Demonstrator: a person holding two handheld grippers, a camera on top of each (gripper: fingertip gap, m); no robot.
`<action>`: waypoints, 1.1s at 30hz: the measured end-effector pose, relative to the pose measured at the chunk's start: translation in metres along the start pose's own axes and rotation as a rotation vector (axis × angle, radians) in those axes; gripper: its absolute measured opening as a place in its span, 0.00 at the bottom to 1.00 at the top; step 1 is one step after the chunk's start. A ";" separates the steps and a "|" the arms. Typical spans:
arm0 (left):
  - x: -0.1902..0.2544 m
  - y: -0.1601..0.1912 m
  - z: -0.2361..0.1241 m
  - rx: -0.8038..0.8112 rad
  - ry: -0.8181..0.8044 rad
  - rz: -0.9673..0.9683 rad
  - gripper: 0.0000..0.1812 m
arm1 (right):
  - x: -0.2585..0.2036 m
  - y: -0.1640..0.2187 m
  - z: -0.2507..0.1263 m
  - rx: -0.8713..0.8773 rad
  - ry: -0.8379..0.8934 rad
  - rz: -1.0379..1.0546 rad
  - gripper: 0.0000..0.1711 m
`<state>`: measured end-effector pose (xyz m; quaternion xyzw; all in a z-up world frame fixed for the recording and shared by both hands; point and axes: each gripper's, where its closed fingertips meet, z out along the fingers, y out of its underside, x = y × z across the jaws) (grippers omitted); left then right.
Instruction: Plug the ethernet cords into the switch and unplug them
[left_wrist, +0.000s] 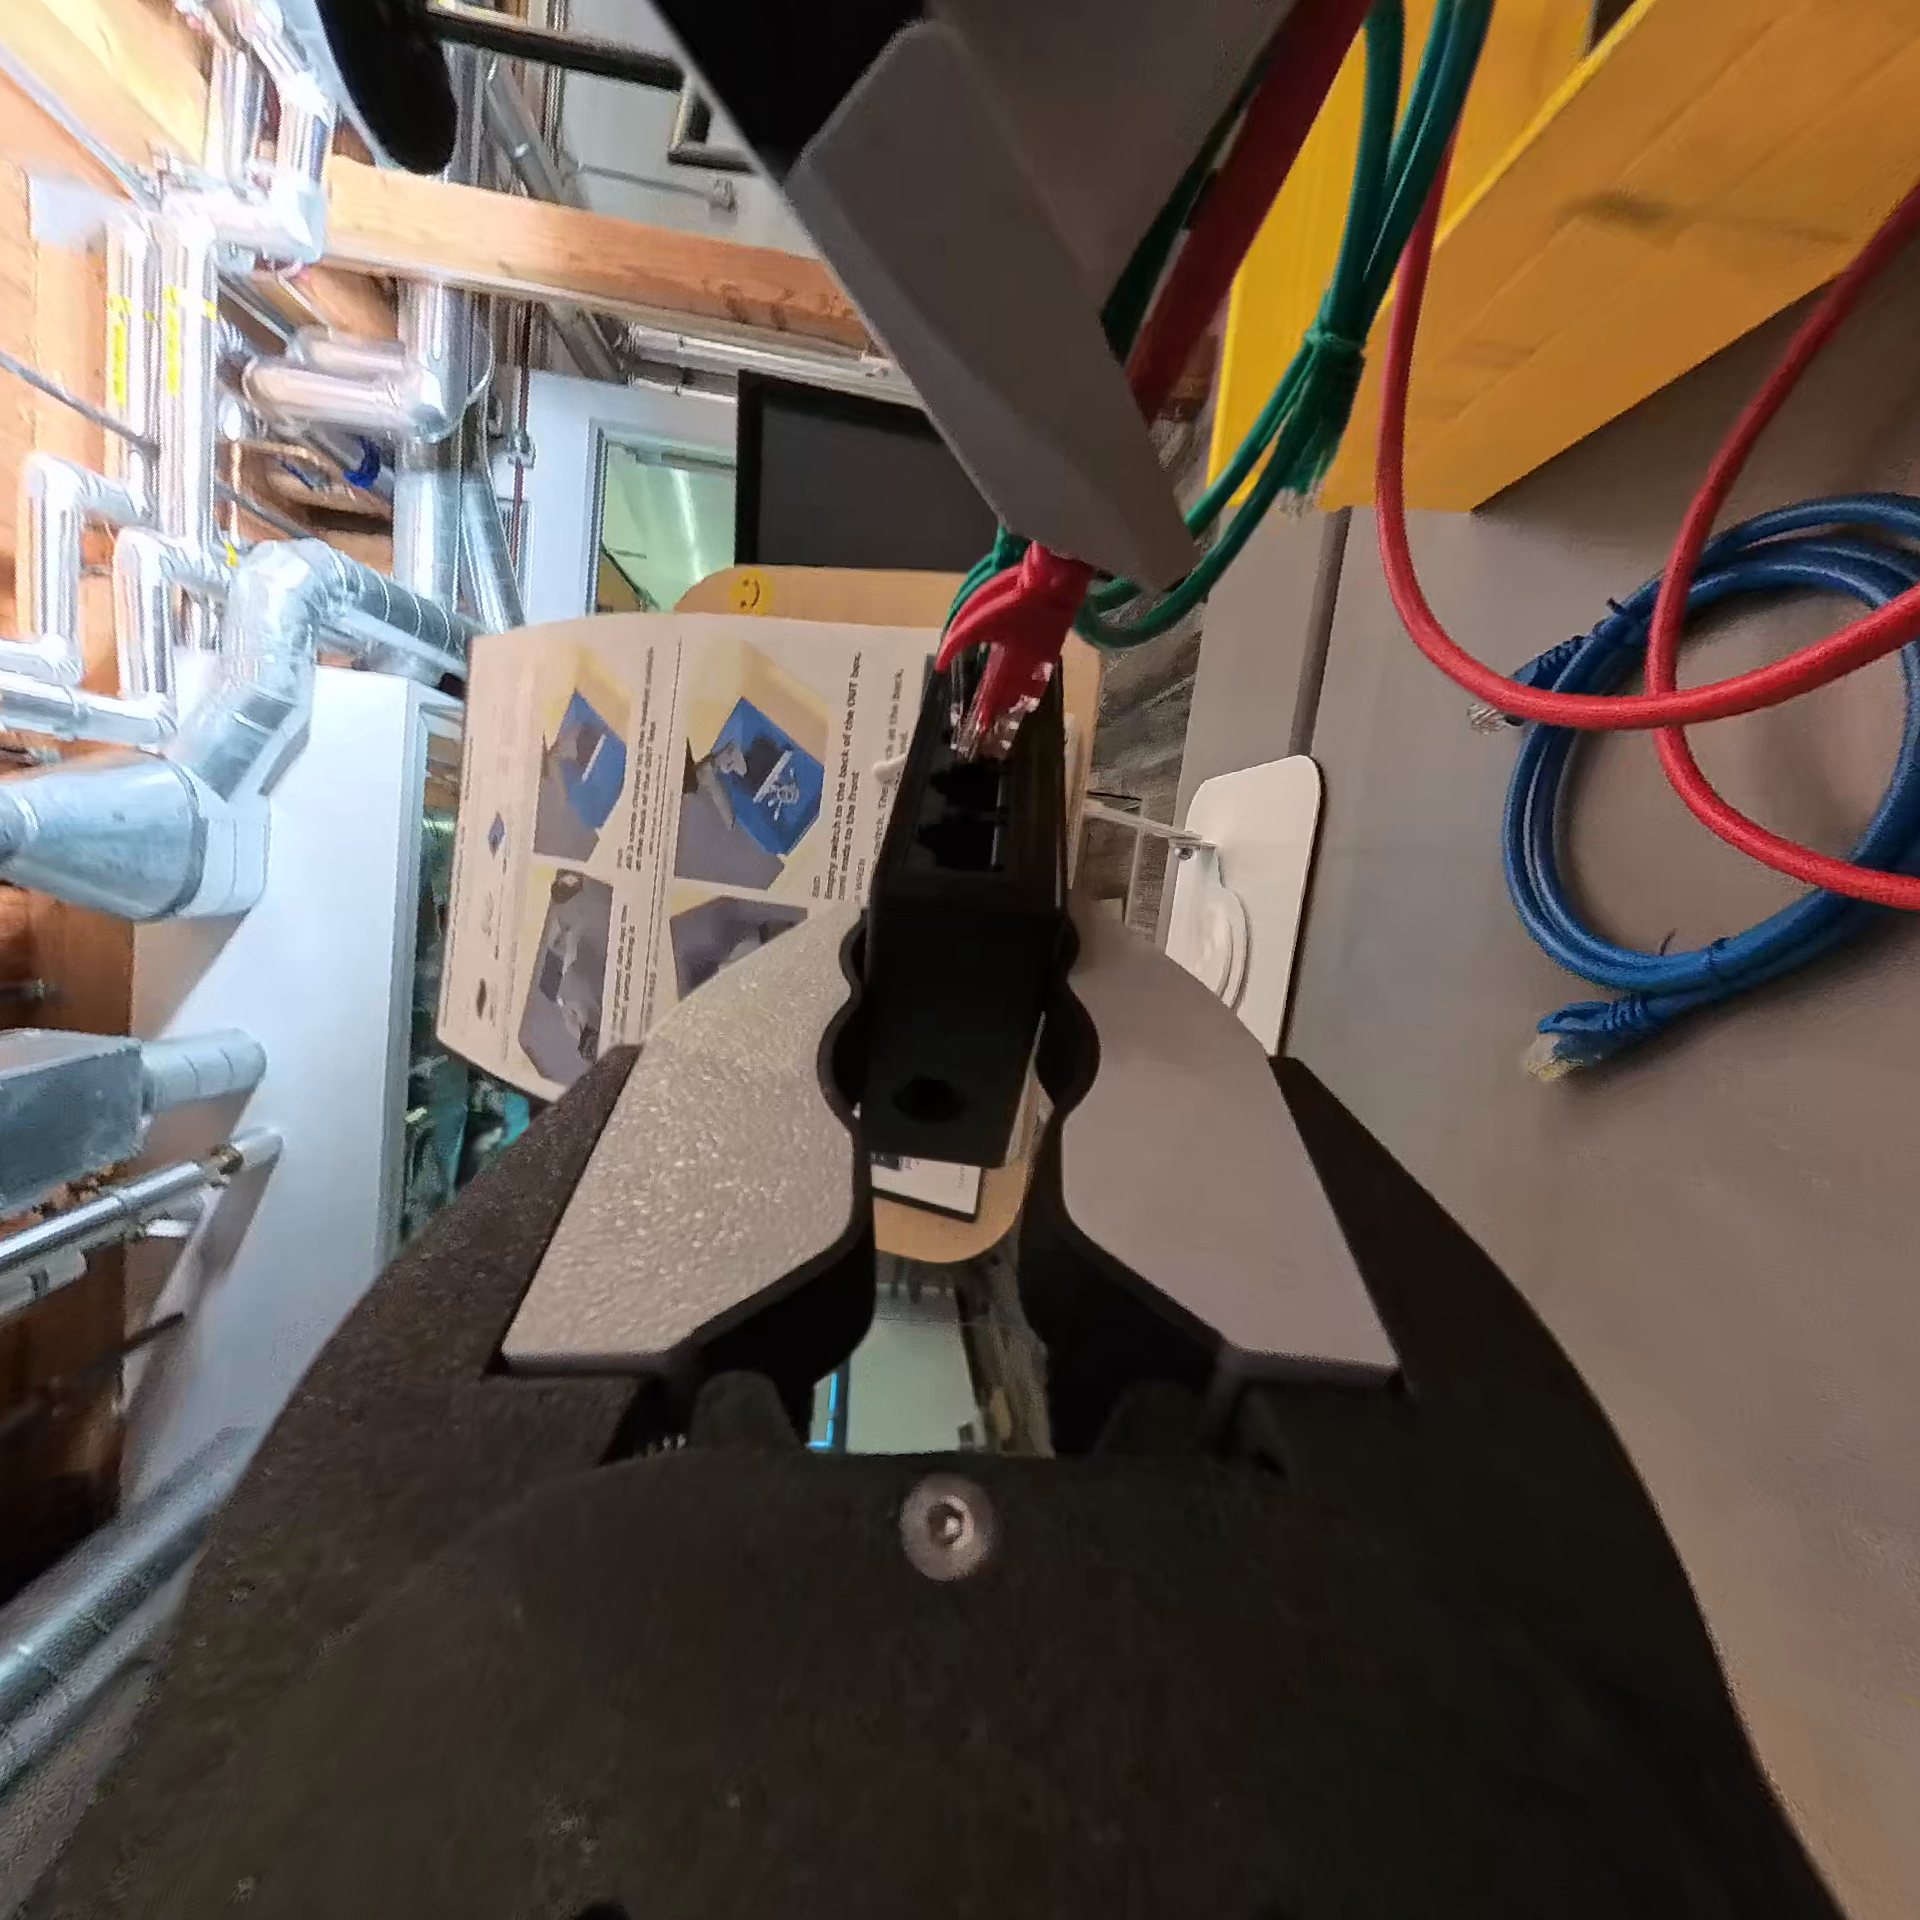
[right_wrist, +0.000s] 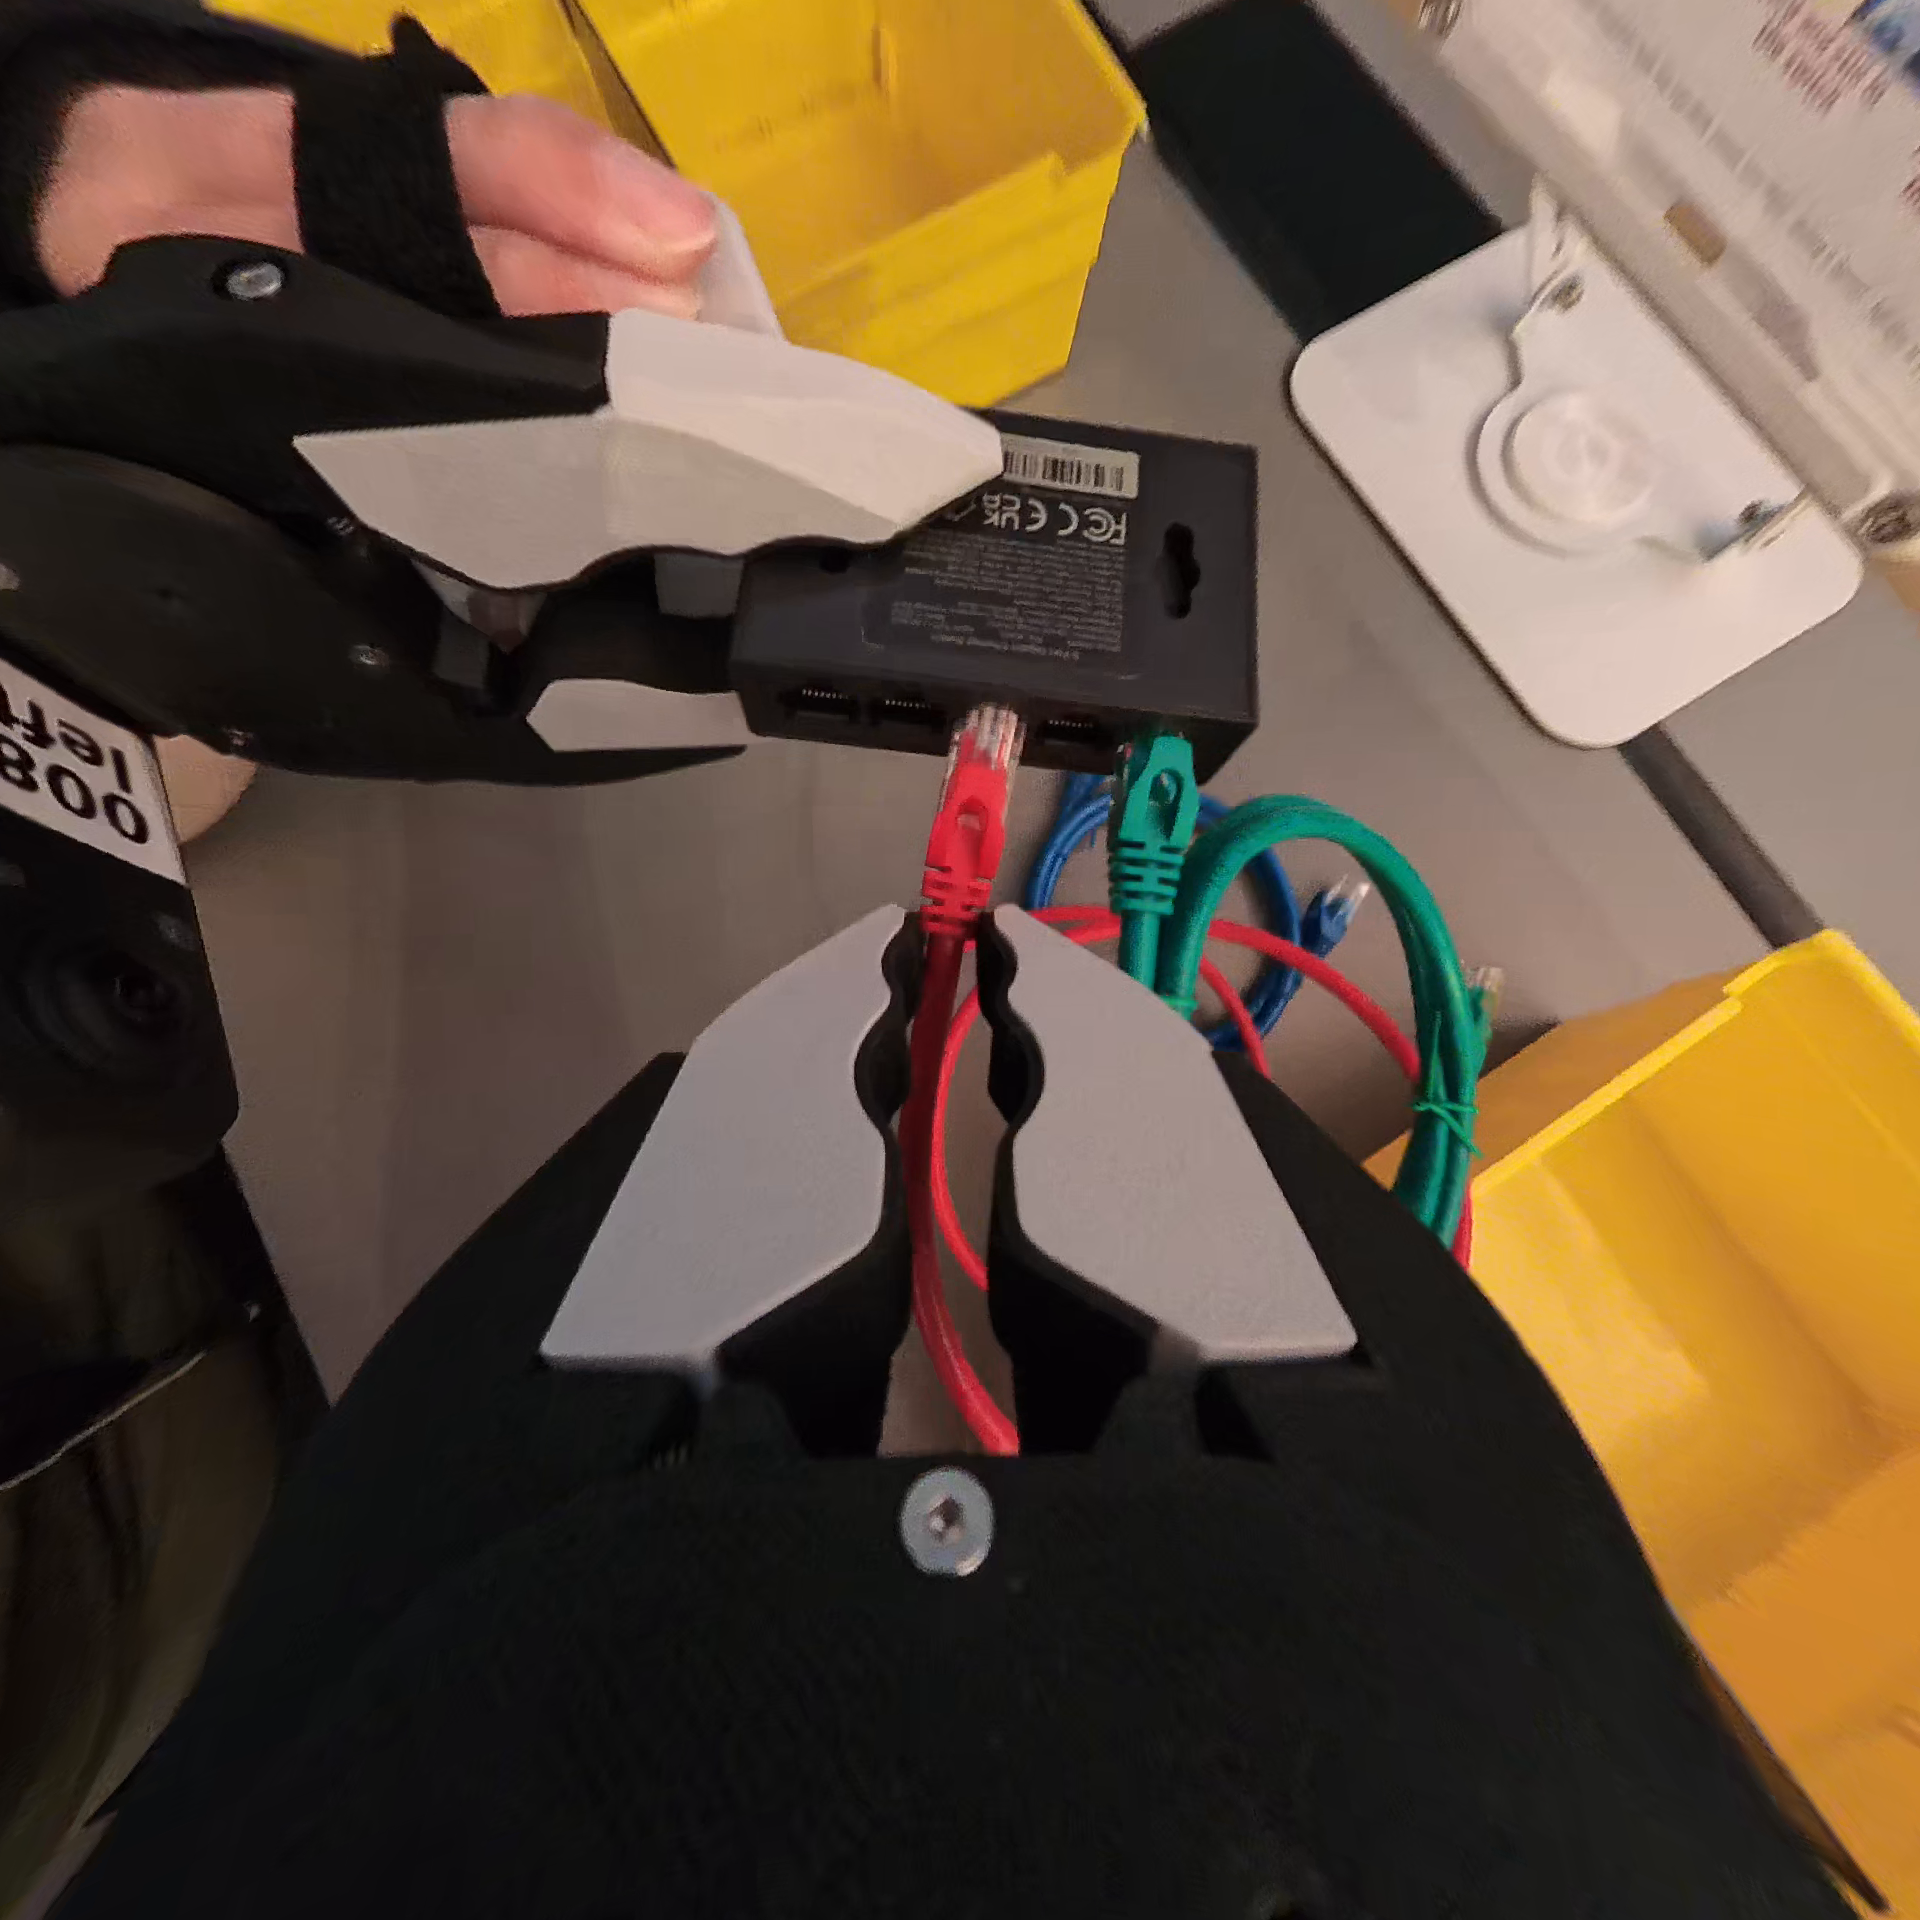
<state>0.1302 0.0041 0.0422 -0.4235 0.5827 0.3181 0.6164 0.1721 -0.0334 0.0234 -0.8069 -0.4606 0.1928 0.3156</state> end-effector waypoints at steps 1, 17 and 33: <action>-0.003 0.003 0.000 -0.007 -0.003 -0.022 0.16 | 0.000 -0.005 -0.001 0.028 0.009 -0.006 0.06; -0.044 0.034 -0.014 -0.031 -0.100 -0.206 0.15 | -0.009 -0.075 -0.012 0.484 0.122 -0.126 0.06; -0.047 0.033 -0.017 -0.017 -0.105 -0.209 0.15 | -0.010 -0.088 -0.013 0.646 0.110 -0.190 0.08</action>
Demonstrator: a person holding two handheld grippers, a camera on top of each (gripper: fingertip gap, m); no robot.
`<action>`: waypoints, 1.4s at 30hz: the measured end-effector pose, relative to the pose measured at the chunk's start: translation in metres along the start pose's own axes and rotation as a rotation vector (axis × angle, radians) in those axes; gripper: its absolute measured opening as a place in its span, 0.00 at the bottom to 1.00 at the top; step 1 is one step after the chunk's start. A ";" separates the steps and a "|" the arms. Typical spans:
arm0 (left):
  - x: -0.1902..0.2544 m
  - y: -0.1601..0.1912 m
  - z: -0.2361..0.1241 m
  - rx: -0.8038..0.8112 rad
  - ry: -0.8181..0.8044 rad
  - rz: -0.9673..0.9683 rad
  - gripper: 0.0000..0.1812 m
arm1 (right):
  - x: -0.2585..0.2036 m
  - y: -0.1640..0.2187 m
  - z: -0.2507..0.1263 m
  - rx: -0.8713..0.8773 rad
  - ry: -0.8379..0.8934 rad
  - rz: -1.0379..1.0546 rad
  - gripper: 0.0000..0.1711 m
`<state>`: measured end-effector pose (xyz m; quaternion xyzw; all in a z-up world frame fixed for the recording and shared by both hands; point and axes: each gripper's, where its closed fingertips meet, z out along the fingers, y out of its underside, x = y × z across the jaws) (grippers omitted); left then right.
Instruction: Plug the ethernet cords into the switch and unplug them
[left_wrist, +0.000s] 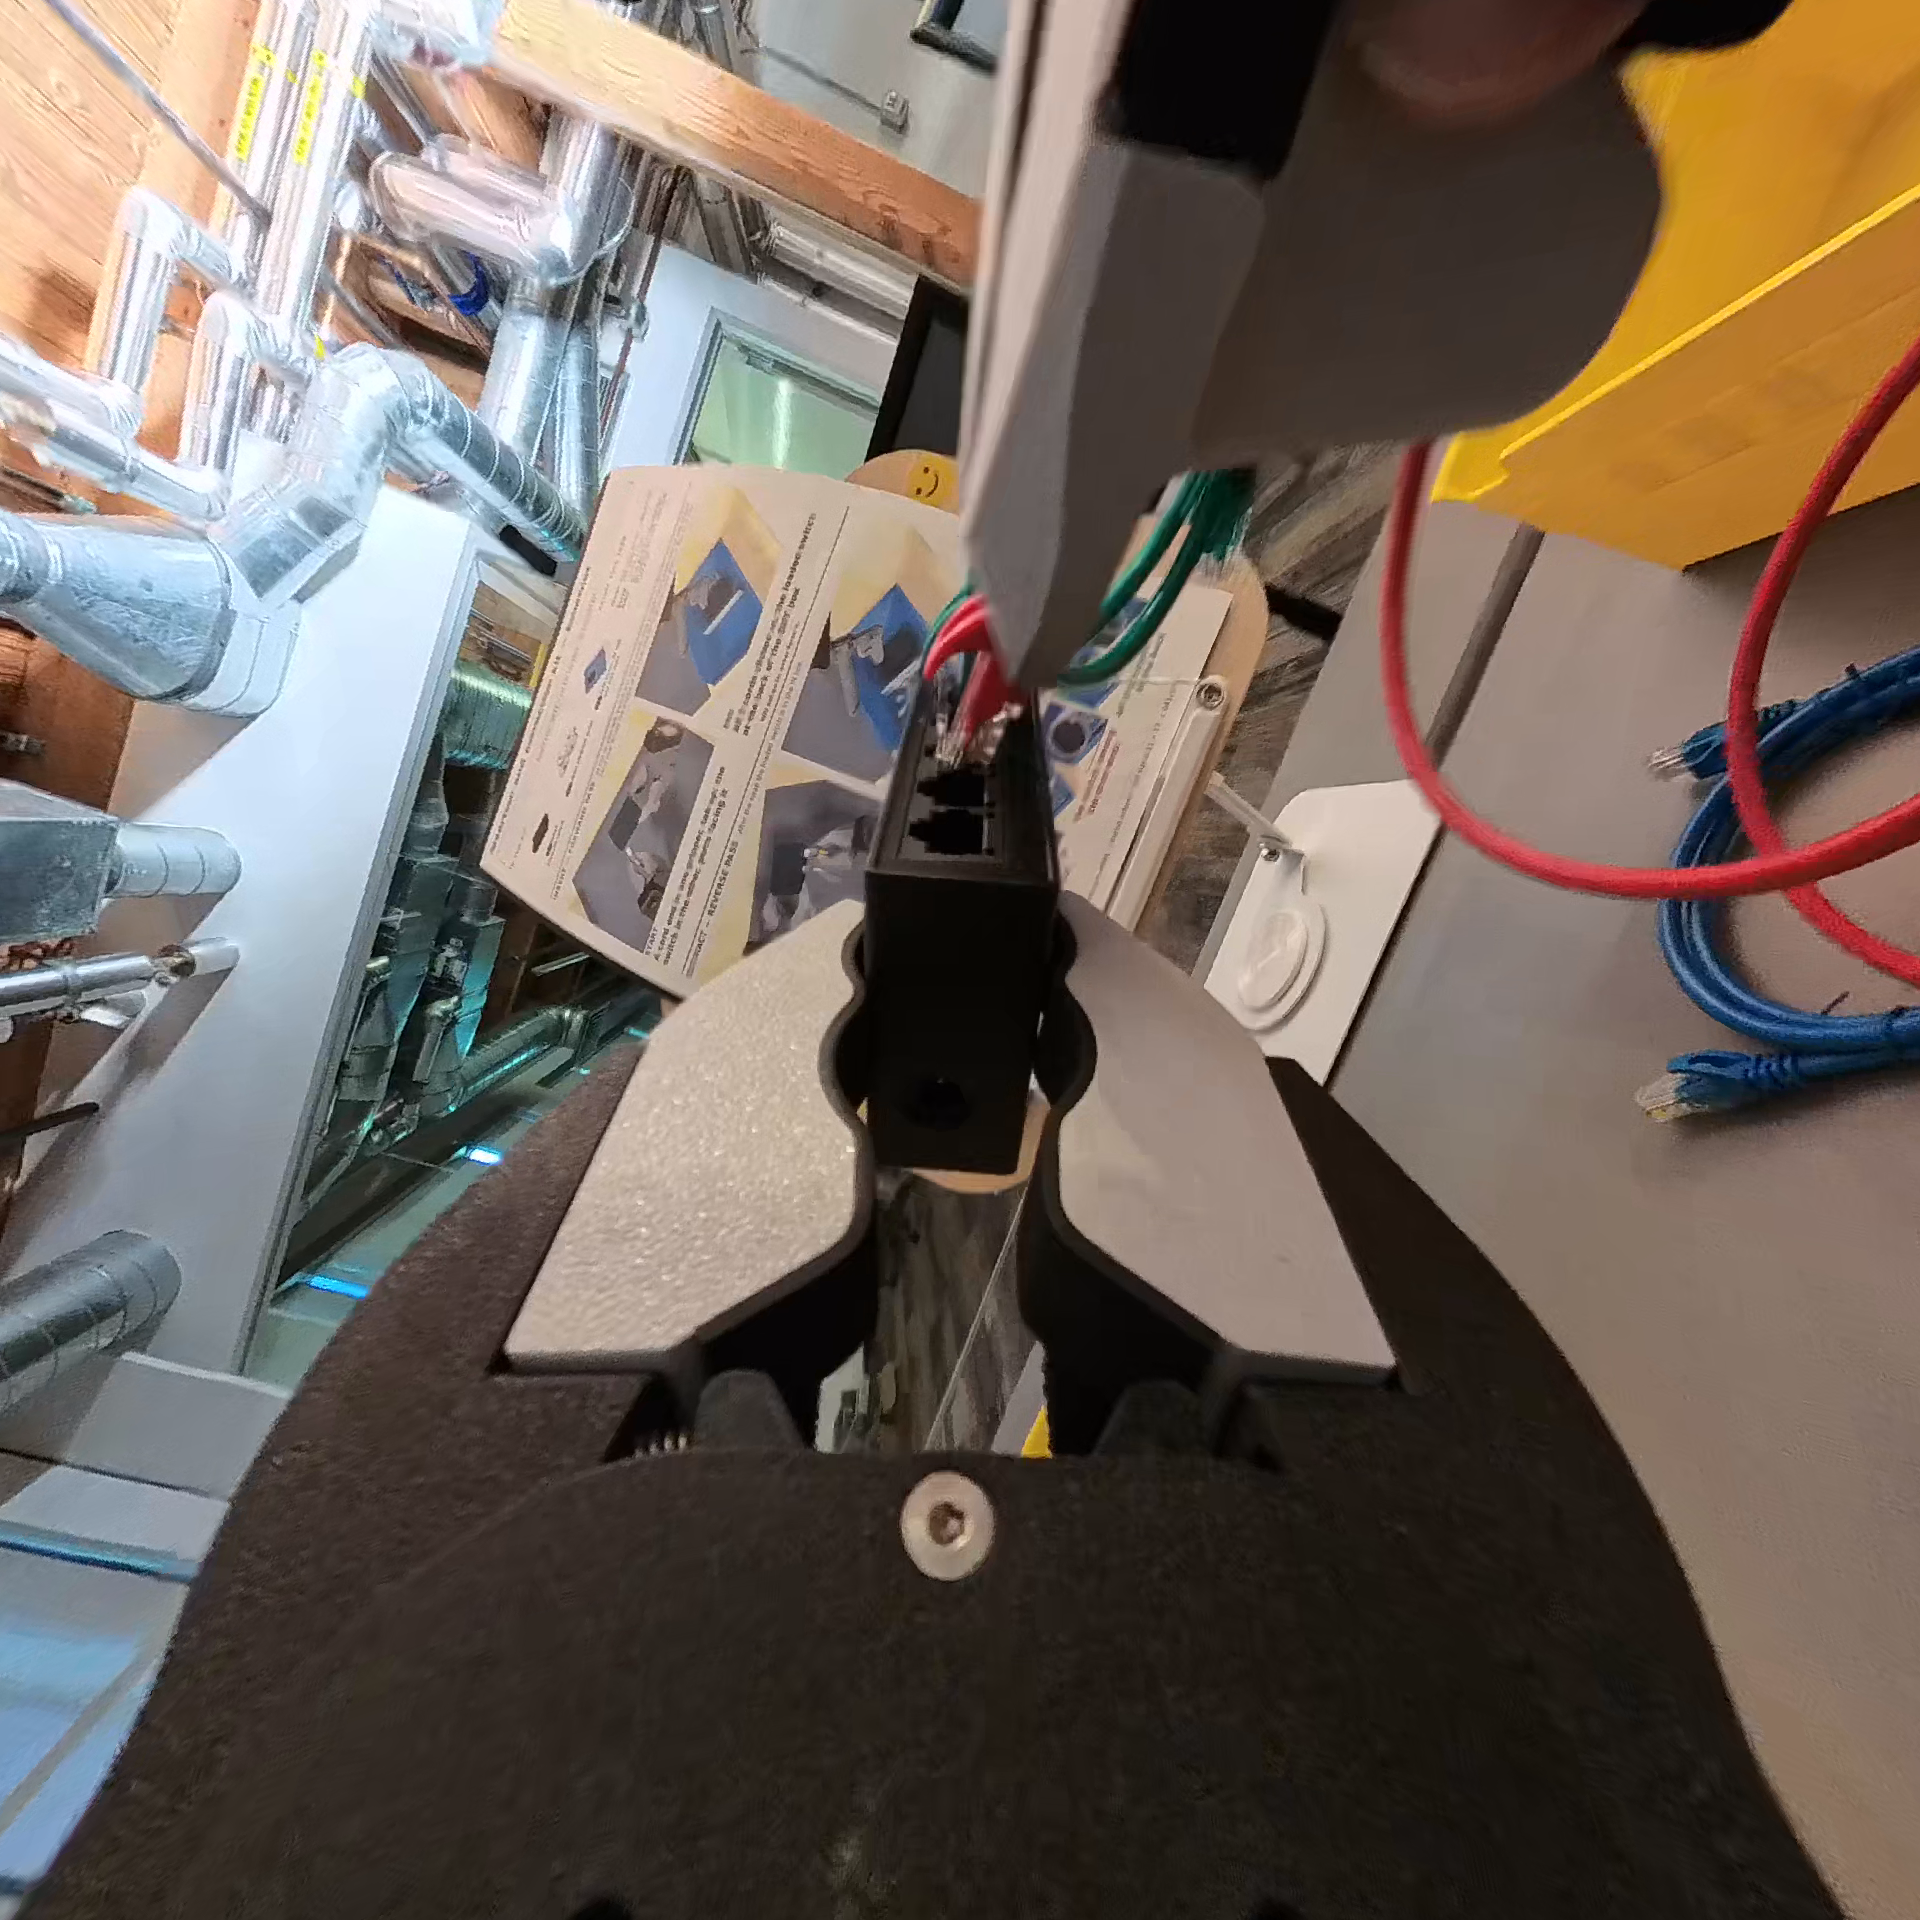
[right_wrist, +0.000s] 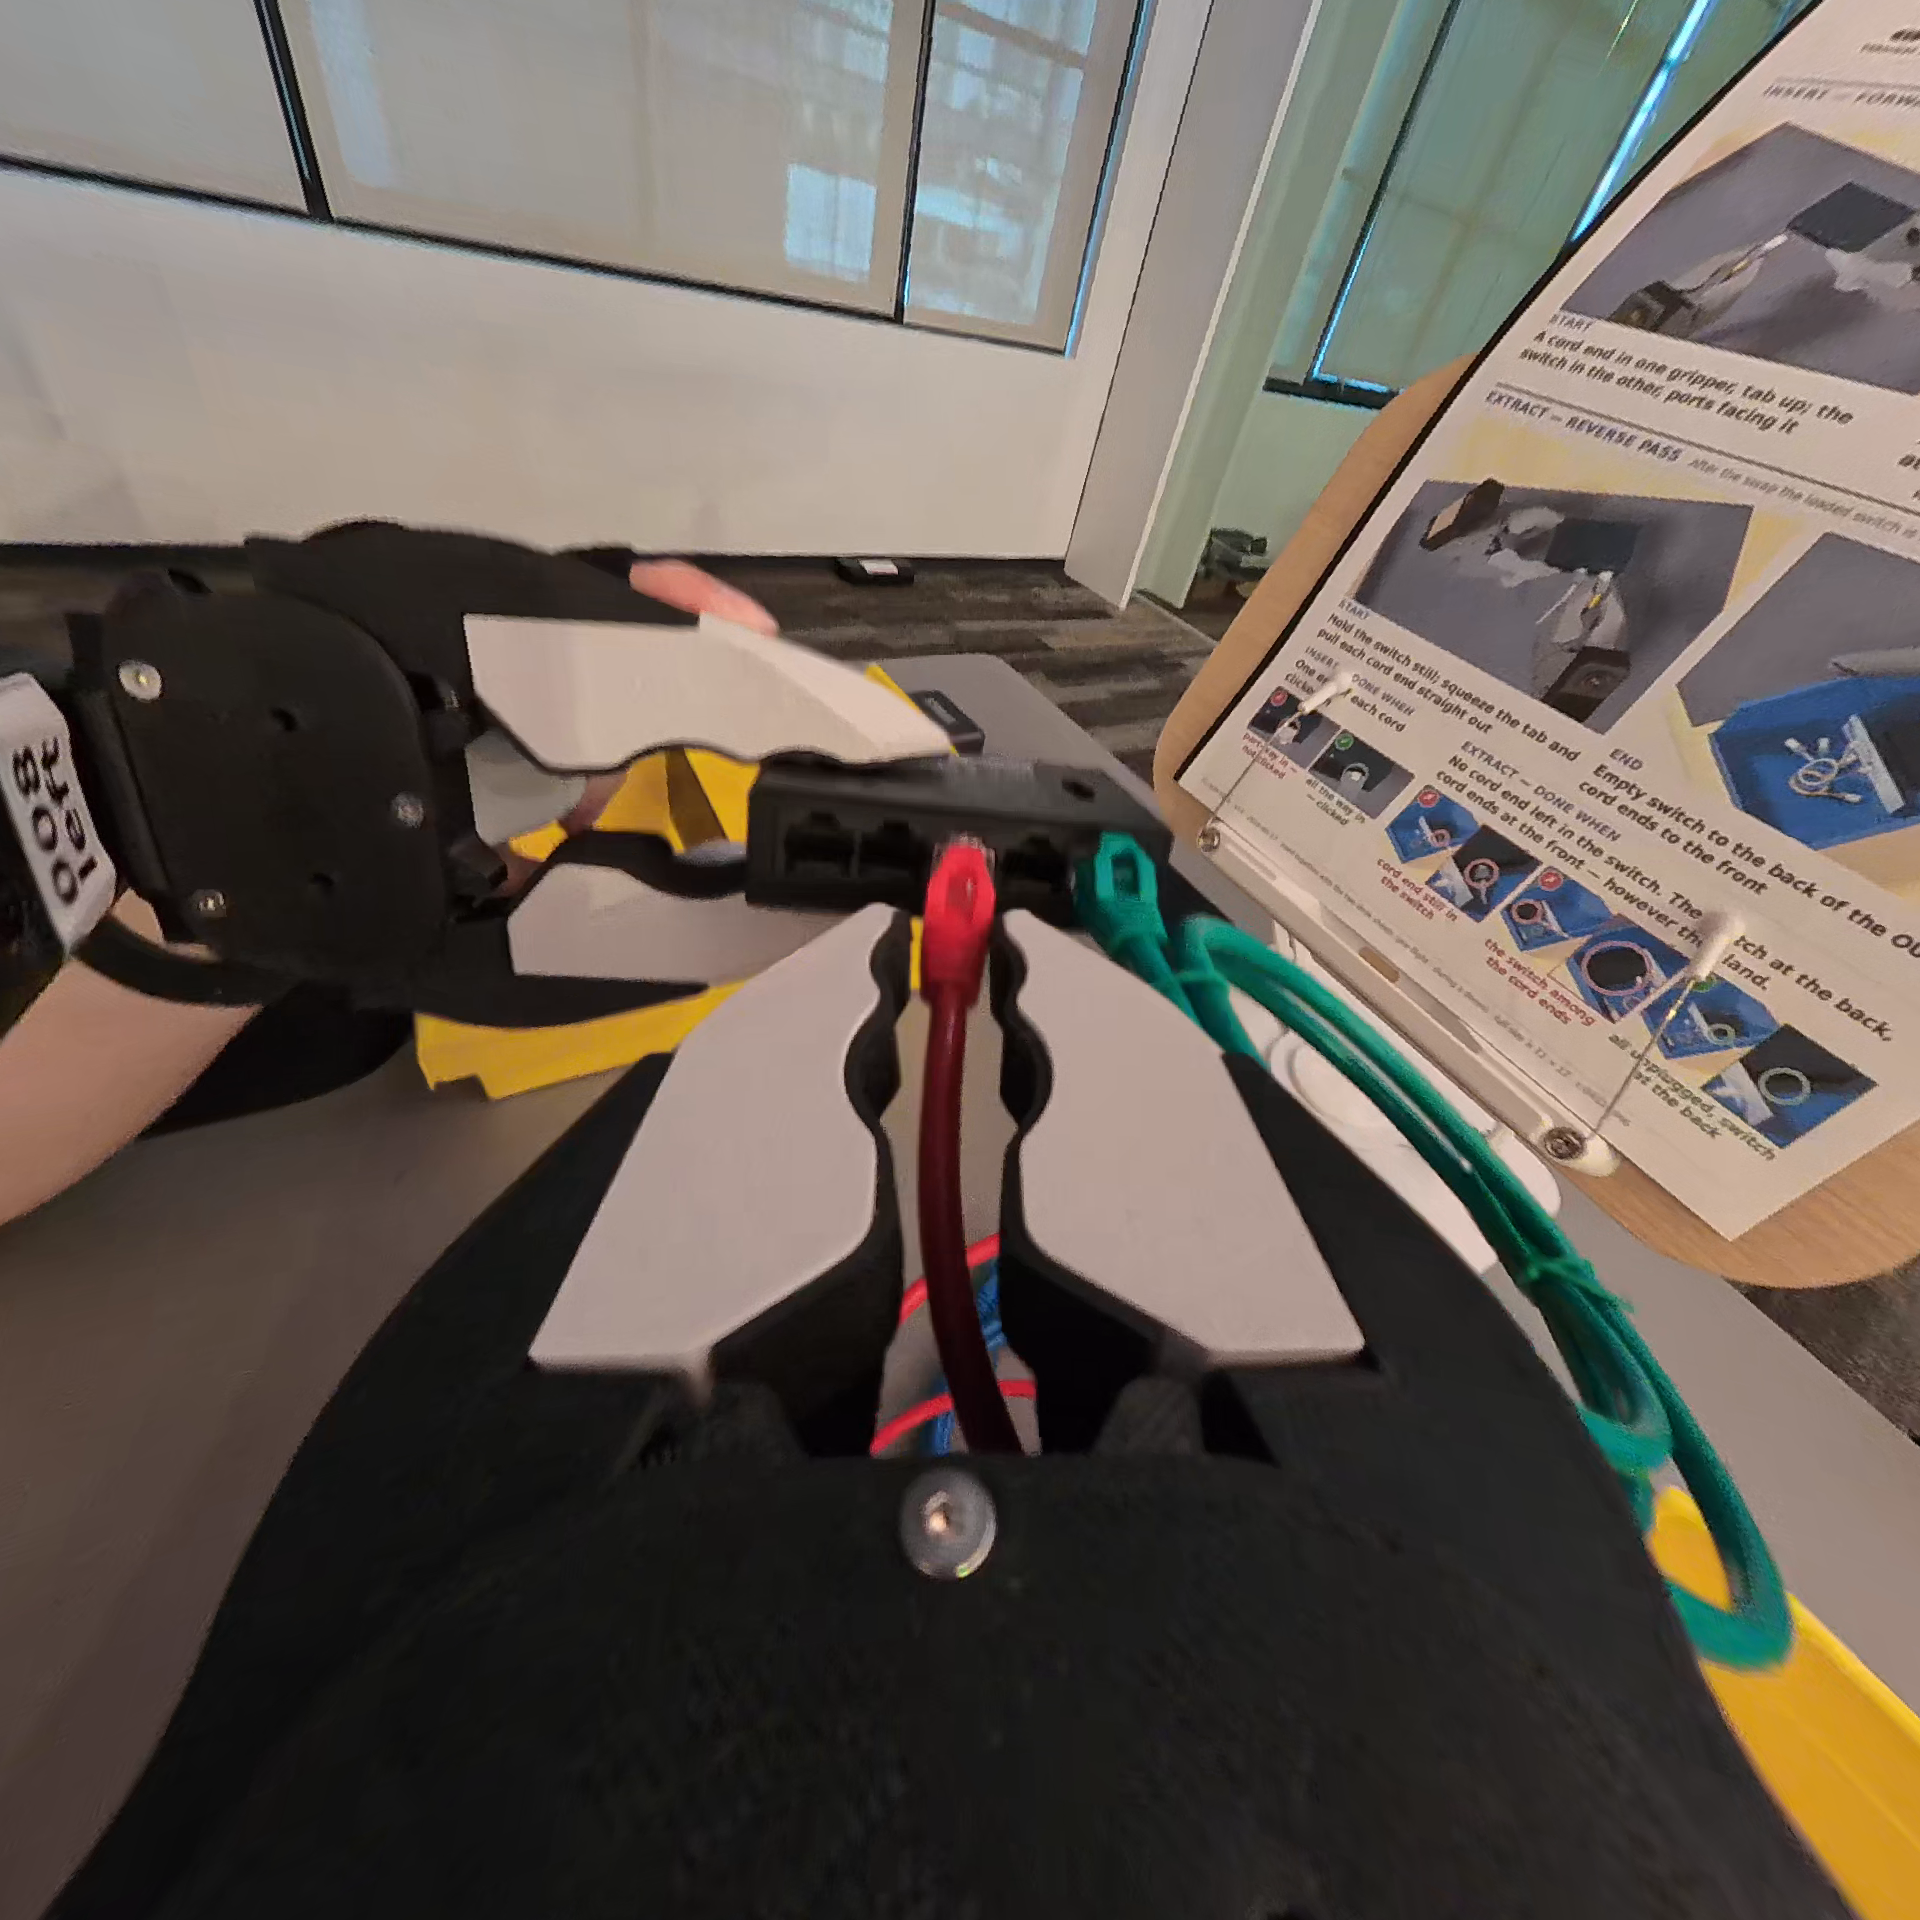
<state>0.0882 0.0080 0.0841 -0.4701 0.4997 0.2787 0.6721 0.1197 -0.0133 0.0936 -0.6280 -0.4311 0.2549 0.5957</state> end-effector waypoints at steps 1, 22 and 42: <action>0.002 -0.003 0.001 0.001 0.000 0.007 0.15 | 0.000 -0.001 0.001 0.016 0.004 0.006 0.08; 0.005 -0.005 0.003 0.004 -0.017 0.070 0.15 | 0.002 0.005 -0.012 -0.113 0.009 0.044 0.08; 0.022 -0.014 -0.005 0.080 0.042 0.193 0.15 | -0.003 0.021 -0.009 -0.218 -0.003 0.021 0.08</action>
